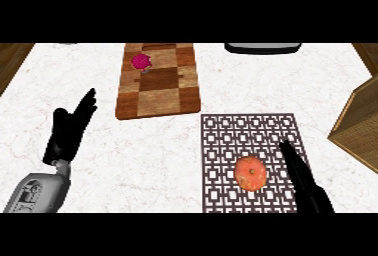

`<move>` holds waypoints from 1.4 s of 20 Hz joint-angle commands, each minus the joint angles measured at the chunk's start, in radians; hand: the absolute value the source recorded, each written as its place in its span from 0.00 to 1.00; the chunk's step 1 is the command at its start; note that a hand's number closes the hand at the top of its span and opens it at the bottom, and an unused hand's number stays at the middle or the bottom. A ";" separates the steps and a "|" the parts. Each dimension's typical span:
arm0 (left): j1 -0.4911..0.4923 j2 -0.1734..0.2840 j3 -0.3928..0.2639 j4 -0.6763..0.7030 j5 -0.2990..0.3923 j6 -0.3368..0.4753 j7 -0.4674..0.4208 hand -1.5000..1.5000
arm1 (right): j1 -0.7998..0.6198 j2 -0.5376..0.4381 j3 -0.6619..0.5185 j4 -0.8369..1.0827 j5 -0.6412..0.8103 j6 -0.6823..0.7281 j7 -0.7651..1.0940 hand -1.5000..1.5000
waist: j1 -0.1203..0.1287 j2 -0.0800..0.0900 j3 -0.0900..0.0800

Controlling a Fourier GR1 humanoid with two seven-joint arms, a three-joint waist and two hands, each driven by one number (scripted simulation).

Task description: Pick the squash from the placemat and place it in the basket

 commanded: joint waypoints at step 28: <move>-0.009 -0.108 0.084 0.010 -0.119 -0.073 -0.004 0.50 | -0.139 0.264 -0.094 0.341 0.059 0.080 -0.121 0.00 | -0.001 0.000 0.000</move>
